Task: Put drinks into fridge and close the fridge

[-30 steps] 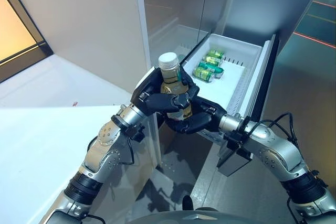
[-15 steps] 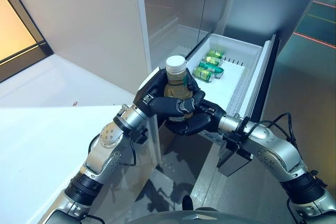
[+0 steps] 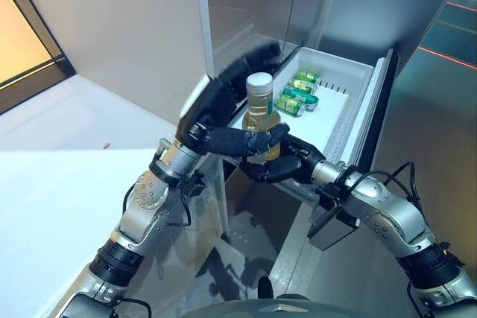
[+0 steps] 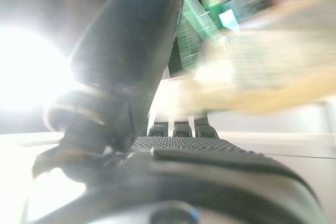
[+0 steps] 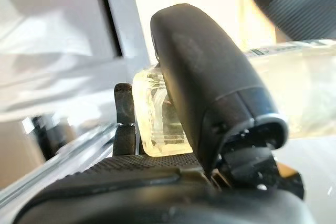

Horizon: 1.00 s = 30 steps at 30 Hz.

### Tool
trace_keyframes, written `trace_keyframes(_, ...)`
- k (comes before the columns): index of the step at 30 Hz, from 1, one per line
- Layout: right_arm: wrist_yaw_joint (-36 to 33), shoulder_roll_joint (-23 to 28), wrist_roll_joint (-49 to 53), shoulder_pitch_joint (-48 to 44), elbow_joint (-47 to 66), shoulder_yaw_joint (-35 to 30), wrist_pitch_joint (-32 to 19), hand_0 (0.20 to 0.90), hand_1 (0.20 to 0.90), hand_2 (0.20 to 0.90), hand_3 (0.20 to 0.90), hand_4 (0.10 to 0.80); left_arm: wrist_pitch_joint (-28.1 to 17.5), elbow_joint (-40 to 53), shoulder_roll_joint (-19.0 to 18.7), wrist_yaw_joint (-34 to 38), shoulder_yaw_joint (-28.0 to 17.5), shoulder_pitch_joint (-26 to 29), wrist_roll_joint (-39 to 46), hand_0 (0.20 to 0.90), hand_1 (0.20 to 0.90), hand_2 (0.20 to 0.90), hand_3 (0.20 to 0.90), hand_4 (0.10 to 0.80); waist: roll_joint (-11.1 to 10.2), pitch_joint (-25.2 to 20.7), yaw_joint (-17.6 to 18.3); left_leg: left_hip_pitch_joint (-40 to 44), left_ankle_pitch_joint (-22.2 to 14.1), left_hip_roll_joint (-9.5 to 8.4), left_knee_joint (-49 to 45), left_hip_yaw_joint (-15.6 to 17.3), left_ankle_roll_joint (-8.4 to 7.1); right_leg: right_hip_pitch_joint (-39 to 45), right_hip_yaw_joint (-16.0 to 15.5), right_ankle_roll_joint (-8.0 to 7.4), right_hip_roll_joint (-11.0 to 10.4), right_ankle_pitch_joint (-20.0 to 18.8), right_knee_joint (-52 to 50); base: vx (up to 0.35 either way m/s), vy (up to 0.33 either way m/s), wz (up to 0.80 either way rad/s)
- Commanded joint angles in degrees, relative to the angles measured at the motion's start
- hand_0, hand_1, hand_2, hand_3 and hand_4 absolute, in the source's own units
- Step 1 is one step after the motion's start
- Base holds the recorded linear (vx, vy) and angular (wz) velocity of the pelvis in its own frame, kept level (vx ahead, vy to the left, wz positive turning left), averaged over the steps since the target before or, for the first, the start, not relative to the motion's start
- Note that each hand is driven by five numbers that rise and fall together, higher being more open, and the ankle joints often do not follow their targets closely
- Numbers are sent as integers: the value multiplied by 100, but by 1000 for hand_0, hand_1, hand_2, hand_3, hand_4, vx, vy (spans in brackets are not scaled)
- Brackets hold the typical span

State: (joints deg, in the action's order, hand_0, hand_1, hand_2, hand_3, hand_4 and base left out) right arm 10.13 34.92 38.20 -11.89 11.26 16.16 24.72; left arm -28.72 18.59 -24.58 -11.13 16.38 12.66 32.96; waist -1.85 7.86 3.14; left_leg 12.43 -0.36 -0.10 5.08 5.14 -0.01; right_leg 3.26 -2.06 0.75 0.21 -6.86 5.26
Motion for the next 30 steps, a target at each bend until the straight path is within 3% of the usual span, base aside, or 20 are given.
trace_keyframes(1,-281,-309,165,-885,212,-1009,-797,300,300,300,200,100,-561,279,76,85,-133,770,471,900,900,900,900,800,-120,-505,-30,-331,-59,-143,-8,39,97,449,-214,-357,-70,402,-26,16,-2,4)
trace_keyframes(5,-691,-342,116,-1002,22,-1123,-922,300,300,300,200,100,-215,271,202,-66,-121,798,926,900,900,900,900,800,-117,-500,-32,-309,-78,-144,-8,15,101,474,-213,-349,-69,418,-26,4,0,1)
trace_keyframes(11,-1340,-359,-846,-1217,-397,-1346,-1445,300,300,300,200,100,281,283,426,-387,-50,809,1615,900,900,900,900,800,-96,-487,-40,-290,-102,-141,-8,-11,117,490,-198,-340,-62,429,-32,0,0,0)
trace_keyframes(16,-2027,-162,-1757,-1626,-859,-1442,-1885,300,300,300,200,100,1230,258,638,-1140,121,827,2806,900,900,900,900,800,-78,-463,-57,-264,-120,-134,-8,2,131,513,-192,-319,-58,438,-44,0,0,0)
trace_keyframes(17,-2258,-80,-1736,-1812,-1036,-1445,-1960,300,300,300,200,100,1636,257,698,-1389,214,835,3059,900,900,900,900,800,-73,-449,-73,-256,-124,-136,-8,-4,132,522,-196,-309,-59,439,-45,0,0,0)
trace_keyframes(22,-2788,339,-1599,-2516,-1827,-1325,-2110,300,300,300,200,100,2473,204,782,-1775,518,828,3525,900,900,900,900,800,-69,-431,-189,-251,-125,-142,-8,-63,112,555,-241,-285,-54,447,-37,1,-5,1)
trace_keyframes(27,-2866,880,-1542,-3174,-2901,-1145,-2078,300,300,300,200,100,3348,29,931,-1961,700,583,4830,900,900,900,900,800,-100,-441,-369,-273,-104,-128,-8,-178,57,603,-393,-257,-57,489,-26,7,-37,14)
trace_keyframes(30,-2829,1077,-1536,-3428,-3357,-1072,-2043,300,300,300,200,100,3678,-46,973,-2090,879,409,5075,900,900,900,900,800,-135,-423,-452,-298,-81,-118,-8,-239,31,603,-464,-241,-55,500,-26,-4,-57,14)
